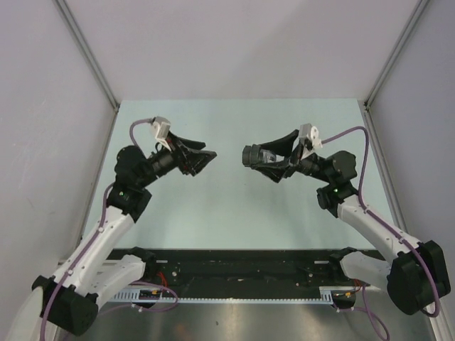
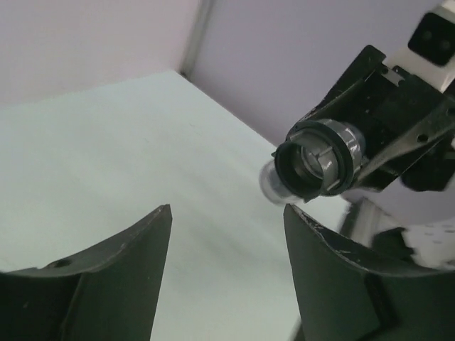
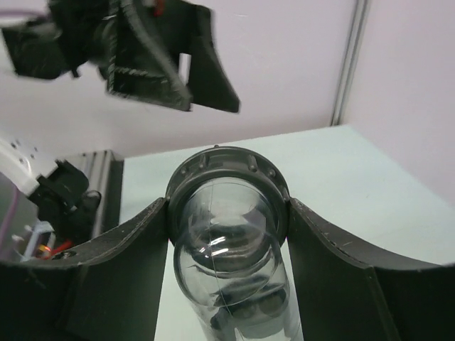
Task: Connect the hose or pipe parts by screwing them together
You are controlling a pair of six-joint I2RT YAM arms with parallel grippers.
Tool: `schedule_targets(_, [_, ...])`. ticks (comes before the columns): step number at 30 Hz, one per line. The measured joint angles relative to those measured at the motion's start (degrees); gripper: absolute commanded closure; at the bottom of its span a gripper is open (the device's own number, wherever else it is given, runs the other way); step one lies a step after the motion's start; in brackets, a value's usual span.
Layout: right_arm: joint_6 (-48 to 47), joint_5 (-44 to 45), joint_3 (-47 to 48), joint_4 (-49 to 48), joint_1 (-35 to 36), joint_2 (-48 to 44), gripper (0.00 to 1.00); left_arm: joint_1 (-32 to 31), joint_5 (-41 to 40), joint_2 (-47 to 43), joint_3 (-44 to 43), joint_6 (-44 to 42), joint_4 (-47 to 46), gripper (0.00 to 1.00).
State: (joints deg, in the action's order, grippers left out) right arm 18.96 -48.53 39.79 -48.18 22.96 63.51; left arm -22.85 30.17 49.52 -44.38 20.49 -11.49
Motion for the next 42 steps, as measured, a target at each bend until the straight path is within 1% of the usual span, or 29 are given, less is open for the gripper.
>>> schedule_targets(2, [-7.85, 0.46, -0.13, 2.12, 2.67, -1.49, 1.00, 1.81, 4.26, 2.80, -1.86, 7.58, 0.13, 0.35])
schedule_targets(3, [-11.76, 1.05, -0.31, 3.39, 3.61, -2.40, 1.00, 2.23, 7.48, 4.83, -2.78, 12.79, 0.00, 0.35])
schedule_targets(4, [-15.47, 1.60, -0.48, 4.50, 6.23, -3.26, 1.00, 2.27, 9.46, 6.14, -3.19, 16.20, -0.33, 0.36])
schedule_targets(7, [-23.17, 2.49, -0.57, 6.80, 10.25, -4.72, 1.00, 2.29, 15.54, 9.81, -3.76, 27.04, -1.38, 0.36])
schedule_targets(10, [-27.89, 3.52, -0.57, 7.93, 11.74, -4.98, 1.00, 2.29, 19.30, 11.54, -3.78, 35.19, -2.12, 0.35])
schedule_targets(13, [-30.84, 4.81, -0.57, 9.18, 12.72, -4.96, 1.00, 2.32, 21.84, 12.70, -3.65, 42.32, -4.59, 0.37])
schedule_targets(18, [-33.27, 5.81, -0.57, 10.27, 13.64, -4.96, 1.00, 2.29, 24.11, 13.44, -1.77, 51.17, -10.25, 0.38])
schedule_targets(22, [-34.16, 6.12, -0.57, 10.62, 13.81, -4.96, 1.00, 2.08, 24.55, 13.64, -1.57, 54.62, -12.46, 0.41])
schedule_targets(26, [-34.25, 6.25, -0.57, 10.67, 13.90, -4.96, 1.00, 0.96, 24.55, 14.62, -1.57, 56.13, -14.23, 0.43])
schedule_targets(28, [-34.21, 6.29, -0.57, 10.67, 13.94, -4.96, 1.00, -0.11, 24.55, 15.61, -1.57, 56.50, -14.64, 0.46])
schedule_targets(29, [-34.18, 6.29, -0.57, 10.67, 13.94, -4.96, 1.00, -0.70, 24.55, 16.13, -1.57, 56.57, -14.67, 0.49])
schedule_targets(30, [-34.18, 6.32, -0.57, 10.67, 13.94, -4.96, 1.00, -1.36, 24.57, 16.63, -1.57, 56.61, -14.69, 0.57])
schedule_targets(32, [-34.05, 6.45, -0.57, 10.67, 14.01, -4.96, 1.00, -2.34, 24.55, 17.20, -1.57, 56.68, -14.73, 0.67])
schedule_targets(33, [-34.03, 6.51, -0.59, 10.71, 14.01, -4.96, 1.00, -2.78, 24.55, 17.35, -1.57, 56.74, -14.88, 0.82])
schedule_targets(35, [-33.59, 6.64, -0.79, 11.04, 13.94, -4.96, 1.00, -3.04, 24.52, 17.33, -1.60, 56.96, -15.58, 1.00])
schedule_targets(39, [-30.10, 6.71, -1.51, 10.62, 13.99, -4.33, 1.00, -3.30, 24.52, 17.25, -1.64, 56.02, -17.22, 0.99])
schedule_targets(42, [-24.68, 6.86, -1.51, 8.24, 13.27, -3.08, 1.00, -3.28, 24.24, 17.11, -1.64, 53.31, -17.64, 0.99])
